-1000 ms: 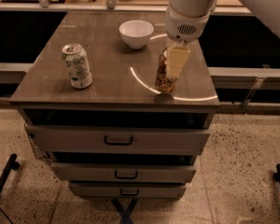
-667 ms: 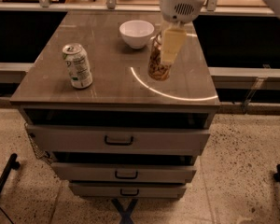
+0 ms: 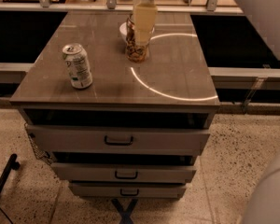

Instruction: Move orange can near 7up can

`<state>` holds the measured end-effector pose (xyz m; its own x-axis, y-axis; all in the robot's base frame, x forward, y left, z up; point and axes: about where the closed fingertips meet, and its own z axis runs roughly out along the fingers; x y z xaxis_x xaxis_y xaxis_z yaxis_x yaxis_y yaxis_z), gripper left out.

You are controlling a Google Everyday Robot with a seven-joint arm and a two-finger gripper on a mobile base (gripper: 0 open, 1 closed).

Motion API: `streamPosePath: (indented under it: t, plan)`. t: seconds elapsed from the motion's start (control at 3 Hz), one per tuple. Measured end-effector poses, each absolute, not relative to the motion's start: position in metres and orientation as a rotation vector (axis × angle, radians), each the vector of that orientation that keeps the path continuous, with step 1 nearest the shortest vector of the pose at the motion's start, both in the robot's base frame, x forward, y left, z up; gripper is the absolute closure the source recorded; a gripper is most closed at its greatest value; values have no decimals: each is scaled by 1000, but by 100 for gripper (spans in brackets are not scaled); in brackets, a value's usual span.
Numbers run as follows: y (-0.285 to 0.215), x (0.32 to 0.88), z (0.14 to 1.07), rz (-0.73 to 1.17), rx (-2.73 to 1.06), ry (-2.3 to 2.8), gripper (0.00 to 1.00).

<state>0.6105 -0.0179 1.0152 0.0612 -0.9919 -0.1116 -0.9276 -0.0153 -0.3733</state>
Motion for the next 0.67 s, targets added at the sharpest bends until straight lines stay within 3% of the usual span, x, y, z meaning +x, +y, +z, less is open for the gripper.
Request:
streamPosePath:
  t: [0.67]
  plan:
    - [47,630,965,-224,-2108,1925,100]
